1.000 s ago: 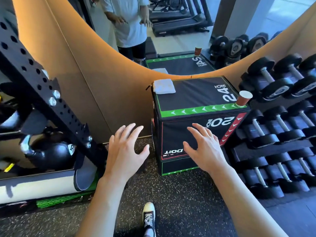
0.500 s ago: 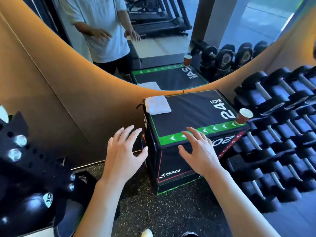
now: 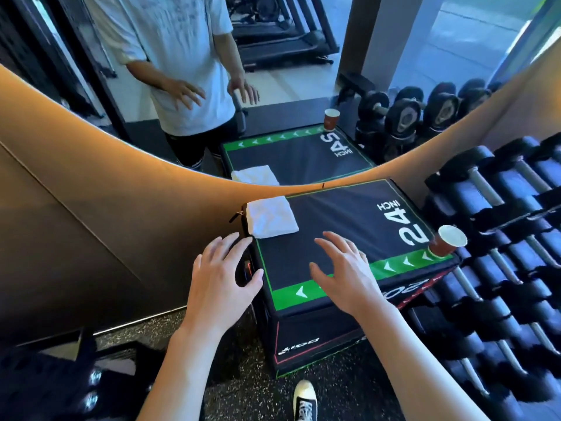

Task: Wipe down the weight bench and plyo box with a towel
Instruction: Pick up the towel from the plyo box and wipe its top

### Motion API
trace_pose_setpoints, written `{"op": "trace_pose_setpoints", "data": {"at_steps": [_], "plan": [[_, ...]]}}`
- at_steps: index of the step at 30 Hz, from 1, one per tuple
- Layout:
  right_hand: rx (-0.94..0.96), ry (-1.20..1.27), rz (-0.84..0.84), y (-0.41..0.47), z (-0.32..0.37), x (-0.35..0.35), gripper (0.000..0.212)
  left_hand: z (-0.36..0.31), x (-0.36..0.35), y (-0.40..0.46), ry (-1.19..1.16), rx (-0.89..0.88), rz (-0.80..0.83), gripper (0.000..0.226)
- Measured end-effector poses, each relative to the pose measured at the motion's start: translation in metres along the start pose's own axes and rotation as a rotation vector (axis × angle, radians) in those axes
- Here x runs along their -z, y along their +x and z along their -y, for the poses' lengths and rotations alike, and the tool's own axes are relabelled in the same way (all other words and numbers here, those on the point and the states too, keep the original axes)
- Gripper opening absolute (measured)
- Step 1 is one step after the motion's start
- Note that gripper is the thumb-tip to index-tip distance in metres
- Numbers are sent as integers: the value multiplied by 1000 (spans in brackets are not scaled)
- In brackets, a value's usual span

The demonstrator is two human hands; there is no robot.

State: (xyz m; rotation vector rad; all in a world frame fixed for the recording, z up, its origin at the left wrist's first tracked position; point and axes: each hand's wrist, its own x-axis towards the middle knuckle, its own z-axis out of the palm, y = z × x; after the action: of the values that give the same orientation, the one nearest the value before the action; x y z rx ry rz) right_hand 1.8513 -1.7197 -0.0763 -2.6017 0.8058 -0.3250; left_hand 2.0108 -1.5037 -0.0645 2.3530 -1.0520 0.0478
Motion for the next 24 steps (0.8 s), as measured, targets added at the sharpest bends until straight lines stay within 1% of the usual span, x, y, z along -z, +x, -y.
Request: {"op": "trace_pose_setpoints", "data": {"at_steps": [5, 10, 15, 19, 24], "plan": [[33, 17, 30, 60, -30, 0, 61, -6, -21, 48, 20, 11, -13, 65], [78, 23, 72, 114, -46, -9, 61, -6, -38, 85, 49, 44, -5, 61], [94, 40, 131, 148, -51, -24, 58, 5, -61, 107, 55, 66, 60, 62], [123, 28, 213, 177, -47, -46, 56, 23, -82, 129, 64, 84, 128, 60], [88, 37, 303, 209, -43, -77, 59, 43, -109, 156, 66, 56, 217, 61]]}}
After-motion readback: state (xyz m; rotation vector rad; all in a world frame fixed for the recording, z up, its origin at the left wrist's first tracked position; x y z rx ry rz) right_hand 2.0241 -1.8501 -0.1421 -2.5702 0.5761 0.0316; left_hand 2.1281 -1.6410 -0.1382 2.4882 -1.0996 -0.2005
